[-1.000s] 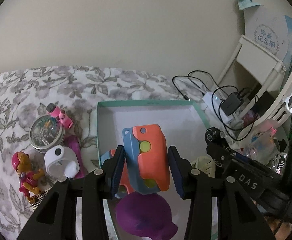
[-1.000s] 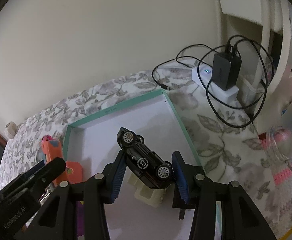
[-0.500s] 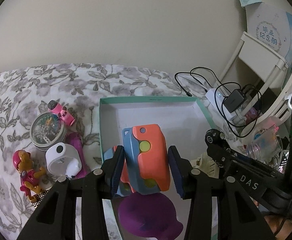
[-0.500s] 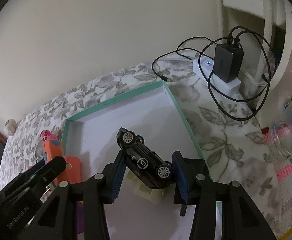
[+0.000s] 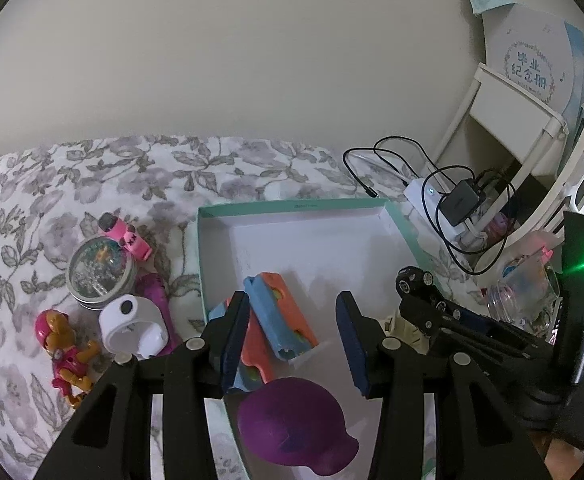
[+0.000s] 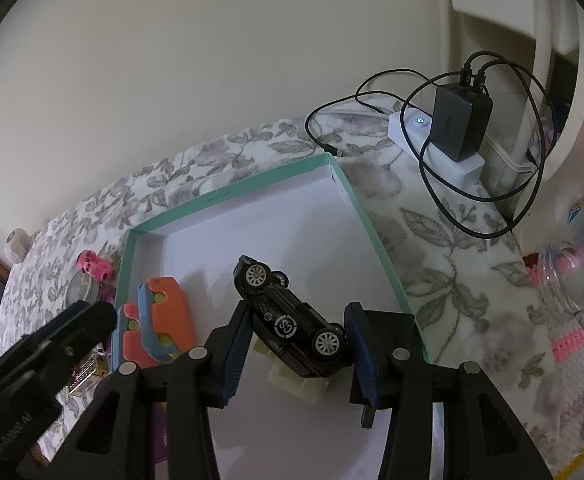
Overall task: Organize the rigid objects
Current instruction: 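Lower the block and toy car into the box and open both tools, then move the left tool to the pink figure while the right tool approaches the gold bar, then grasp the pink figure with the left tool while the right tool grasps the gold bar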
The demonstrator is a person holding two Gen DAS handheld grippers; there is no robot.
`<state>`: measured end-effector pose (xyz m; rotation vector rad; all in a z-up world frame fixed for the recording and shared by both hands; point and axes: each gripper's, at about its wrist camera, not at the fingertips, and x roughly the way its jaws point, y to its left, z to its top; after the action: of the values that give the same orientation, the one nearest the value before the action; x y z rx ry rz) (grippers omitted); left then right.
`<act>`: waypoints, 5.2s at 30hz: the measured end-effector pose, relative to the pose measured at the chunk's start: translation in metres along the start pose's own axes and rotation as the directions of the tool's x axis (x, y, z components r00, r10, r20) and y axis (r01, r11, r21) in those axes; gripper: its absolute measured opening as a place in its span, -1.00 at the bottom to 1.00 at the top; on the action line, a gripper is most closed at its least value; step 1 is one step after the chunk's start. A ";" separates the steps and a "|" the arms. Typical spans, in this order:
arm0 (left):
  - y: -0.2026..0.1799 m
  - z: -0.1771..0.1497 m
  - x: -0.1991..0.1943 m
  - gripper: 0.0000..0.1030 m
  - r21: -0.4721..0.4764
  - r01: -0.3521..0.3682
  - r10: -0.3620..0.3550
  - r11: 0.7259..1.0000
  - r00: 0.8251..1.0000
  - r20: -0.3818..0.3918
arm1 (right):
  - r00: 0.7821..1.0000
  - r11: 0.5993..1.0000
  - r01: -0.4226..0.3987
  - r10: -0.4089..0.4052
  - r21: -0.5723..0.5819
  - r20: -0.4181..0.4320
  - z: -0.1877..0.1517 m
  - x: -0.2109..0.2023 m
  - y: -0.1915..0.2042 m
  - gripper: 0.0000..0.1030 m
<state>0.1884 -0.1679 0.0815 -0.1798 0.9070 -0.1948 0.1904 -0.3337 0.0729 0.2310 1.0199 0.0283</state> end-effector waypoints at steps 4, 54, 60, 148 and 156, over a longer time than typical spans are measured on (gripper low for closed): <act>0.002 0.004 -0.006 0.00 -0.002 -0.020 0.020 1.000 1.000 -0.005 | 1.000 1.000 0.006 -0.006 -0.011 0.005 0.001 -0.003 0.002 0.02; 0.115 0.021 -0.048 1.00 -0.223 -0.334 0.320 0.916 0.942 -0.098 | 0.997 0.988 0.065 -0.060 -0.138 0.046 0.004 -0.025 0.049 1.00; 0.132 0.025 -0.066 1.00 -0.220 -0.372 0.361 0.902 0.928 -0.093 | 0.997 0.982 0.039 -0.025 -0.184 0.073 0.007 -0.043 0.079 1.00; 0.273 -0.037 -0.019 0.98 -0.268 -0.411 0.305 0.871 0.881 -0.361 | 0.987 0.910 -0.003 -0.064 -0.414 -0.149 -0.075 0.058 0.247 0.70; 0.266 -0.037 -0.014 0.98 -0.242 -0.406 0.301 0.881 0.877 -0.375 | 0.975 0.872 0.004 -0.112 -0.489 -0.192 -0.087 0.065 0.253 0.69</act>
<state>0.1748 0.0900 0.0070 -0.2759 1.2864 0.2803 0.1717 -0.0625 0.0262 -0.2723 1.2004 0.2580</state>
